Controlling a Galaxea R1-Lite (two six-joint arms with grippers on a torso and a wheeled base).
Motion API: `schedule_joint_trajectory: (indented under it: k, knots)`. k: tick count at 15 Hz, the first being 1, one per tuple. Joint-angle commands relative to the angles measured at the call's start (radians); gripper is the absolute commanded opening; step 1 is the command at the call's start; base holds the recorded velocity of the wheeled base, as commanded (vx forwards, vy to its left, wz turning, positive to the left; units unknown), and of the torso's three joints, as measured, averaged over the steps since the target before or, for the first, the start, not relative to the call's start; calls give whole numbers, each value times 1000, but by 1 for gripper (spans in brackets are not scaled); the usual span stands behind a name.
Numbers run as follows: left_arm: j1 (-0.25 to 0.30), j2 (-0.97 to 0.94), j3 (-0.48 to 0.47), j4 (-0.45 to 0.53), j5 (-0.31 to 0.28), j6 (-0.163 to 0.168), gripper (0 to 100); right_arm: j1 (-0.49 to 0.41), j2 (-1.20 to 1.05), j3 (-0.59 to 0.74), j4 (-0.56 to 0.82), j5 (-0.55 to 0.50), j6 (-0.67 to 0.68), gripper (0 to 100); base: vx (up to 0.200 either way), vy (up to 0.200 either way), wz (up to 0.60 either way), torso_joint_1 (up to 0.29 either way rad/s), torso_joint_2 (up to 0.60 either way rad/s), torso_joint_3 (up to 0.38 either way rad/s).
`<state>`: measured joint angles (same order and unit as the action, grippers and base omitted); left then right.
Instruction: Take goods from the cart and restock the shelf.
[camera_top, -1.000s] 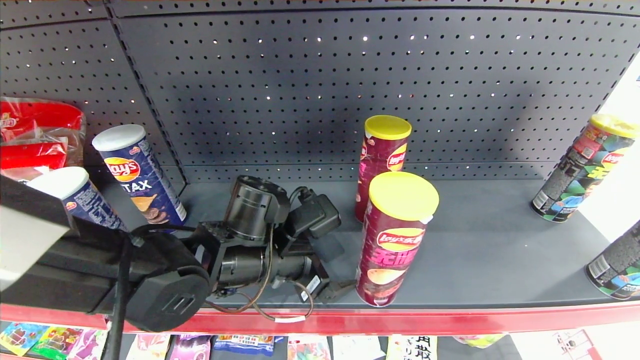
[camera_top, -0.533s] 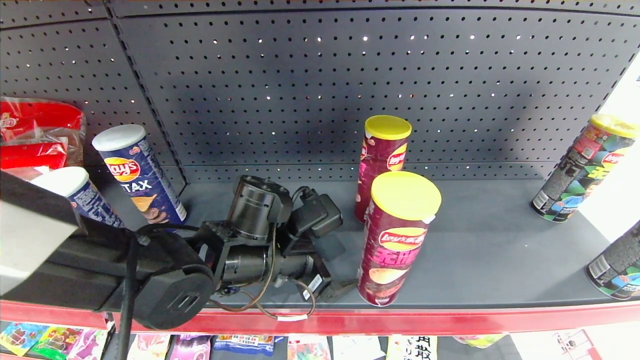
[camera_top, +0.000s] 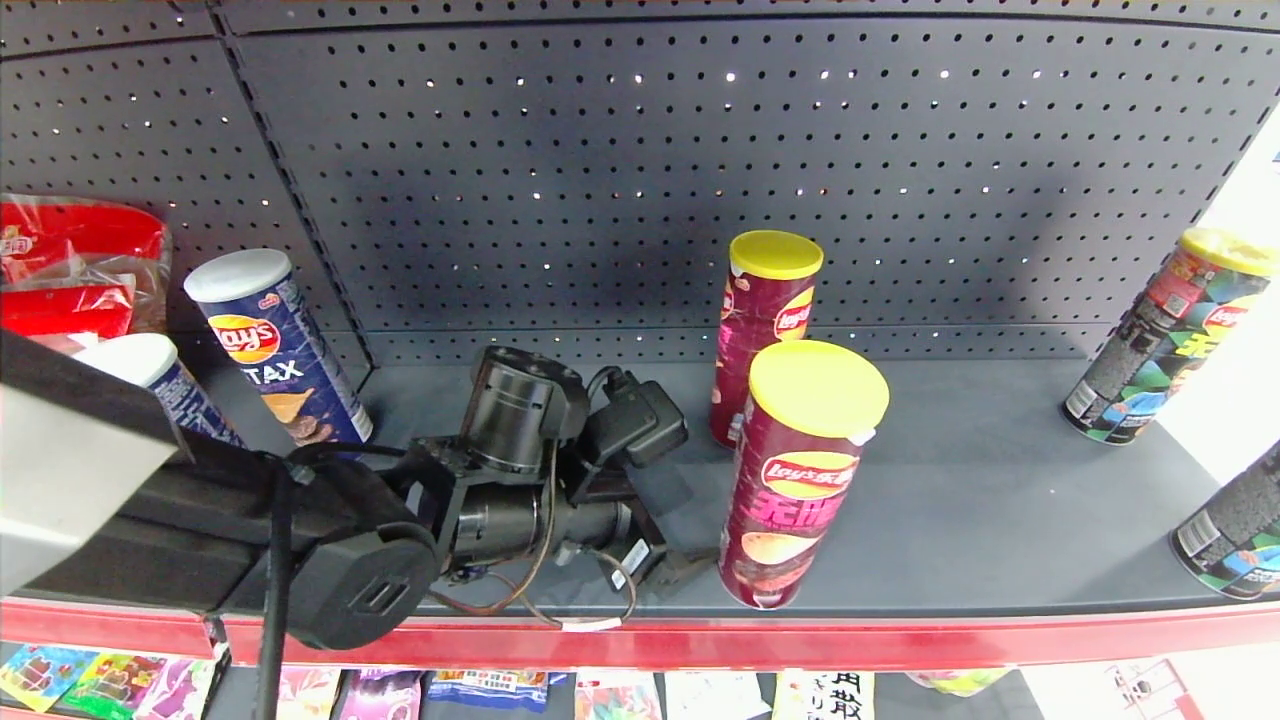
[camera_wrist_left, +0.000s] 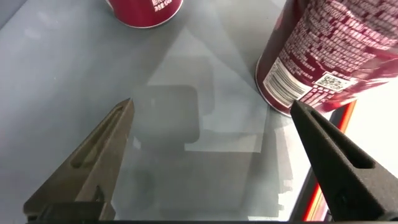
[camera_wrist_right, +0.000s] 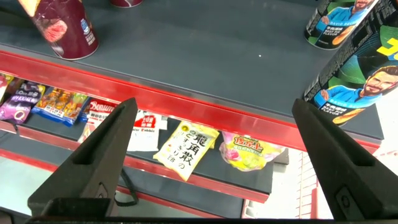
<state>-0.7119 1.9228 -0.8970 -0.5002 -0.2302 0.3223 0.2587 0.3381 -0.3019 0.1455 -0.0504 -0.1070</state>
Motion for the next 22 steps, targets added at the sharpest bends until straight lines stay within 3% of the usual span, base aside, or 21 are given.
schedule_joint_trajectory:
  k: [1,2,4,6,7,10,12,13,14,19,20,21,22]
  knots:
    - [3,-1,9,0,2,0,100,1,1,0,0,0,0,100,0,0,0,0,0,0]
    - [5,-7,13,0,9,0,100,1,1,0,0,0,0,100,0,0,0,0,0,0]
    - [19,-79,43,3,89,-9,100,1,1,0,2,1,1,100,0,0,0,0,0,0]
    - [22,-200,101,15,155,-51,100,2,9,3,0,4,1,100,0,0,0,0,0,0]
    - [22,-275,147,28,213,-52,100,4,9,6,0,9,1,100,0,0,0,0,0,0]
    - [19,-435,262,32,565,-55,100,-12,15,14,3,-14,-2,100,0,0,0,0,0,0]
    - [-8,-553,345,14,601,-135,100,-13,50,10,-4,-14,-14,100,0,0,0,0,0,0]
    - [-18,-591,352,22,641,-132,100,-13,52,14,-6,-14,-14,100,0,0,0,0,0,0]
    - [-23,-670,354,91,763,-128,100,-16,42,14,-3,-19,-14,100,0,0,0,0,0,0]
    - [-18,-938,345,402,784,-120,100,-16,91,-37,-9,-19,-14,100,0,0,0,0,0,0]
    - [-18,-958,346,419,787,-109,100,-16,91,-37,-9,-19,-14,100,0,0,0,0,0,0]
    - [-17,-1016,357,443,810,-72,100,-15,90,-34,-9,-19,-16,100,0,0,0,0,0,0]
    - [-12,-1042,362,462,812,-65,100,-16,90,-32,-9,-19,-16,100,0,0,0,0,0,0]
